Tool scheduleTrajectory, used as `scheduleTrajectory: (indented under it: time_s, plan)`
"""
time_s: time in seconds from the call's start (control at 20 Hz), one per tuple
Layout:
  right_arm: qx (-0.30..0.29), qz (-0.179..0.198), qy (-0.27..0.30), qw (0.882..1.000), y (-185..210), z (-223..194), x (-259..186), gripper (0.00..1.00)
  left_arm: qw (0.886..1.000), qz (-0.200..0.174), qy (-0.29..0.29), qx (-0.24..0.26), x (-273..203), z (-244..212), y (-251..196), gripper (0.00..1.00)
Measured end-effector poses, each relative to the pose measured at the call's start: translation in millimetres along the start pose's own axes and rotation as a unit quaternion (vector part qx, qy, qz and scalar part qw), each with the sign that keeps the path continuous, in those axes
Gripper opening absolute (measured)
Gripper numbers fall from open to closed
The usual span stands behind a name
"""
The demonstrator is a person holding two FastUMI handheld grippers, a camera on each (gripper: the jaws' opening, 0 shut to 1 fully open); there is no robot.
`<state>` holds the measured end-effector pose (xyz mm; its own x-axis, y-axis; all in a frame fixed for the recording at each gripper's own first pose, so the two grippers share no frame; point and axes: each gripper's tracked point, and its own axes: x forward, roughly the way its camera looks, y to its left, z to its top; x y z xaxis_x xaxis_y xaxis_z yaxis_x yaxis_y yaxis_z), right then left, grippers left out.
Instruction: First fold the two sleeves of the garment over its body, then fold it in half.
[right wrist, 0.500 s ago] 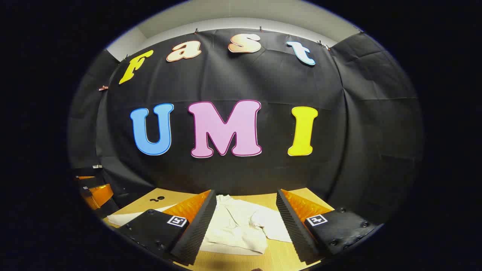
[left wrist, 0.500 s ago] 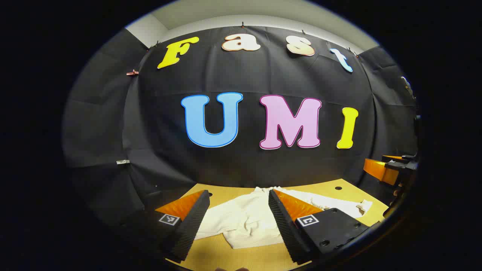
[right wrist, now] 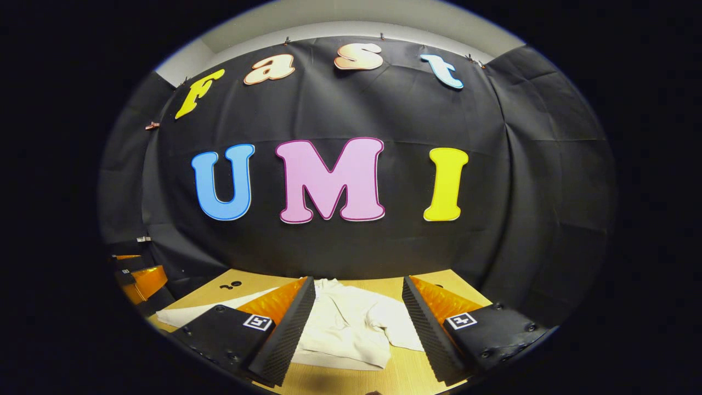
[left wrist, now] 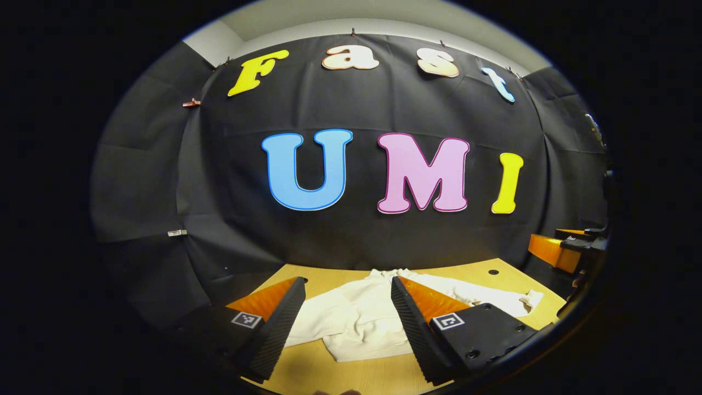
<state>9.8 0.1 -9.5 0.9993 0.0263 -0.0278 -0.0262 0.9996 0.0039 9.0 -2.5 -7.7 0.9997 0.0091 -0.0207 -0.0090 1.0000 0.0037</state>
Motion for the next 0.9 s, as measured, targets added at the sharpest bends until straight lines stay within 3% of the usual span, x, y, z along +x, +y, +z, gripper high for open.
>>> scheduleTrajectory:
  time_s: [0.9]
  plan:
    - [0.007, -0.010, 0.012, 1.000, -21.6, -12.7, 24.8, 0.98, 1.000, -0.003, 0.010, 0.003, 23.1, -4.3, -14.7, 0.97]
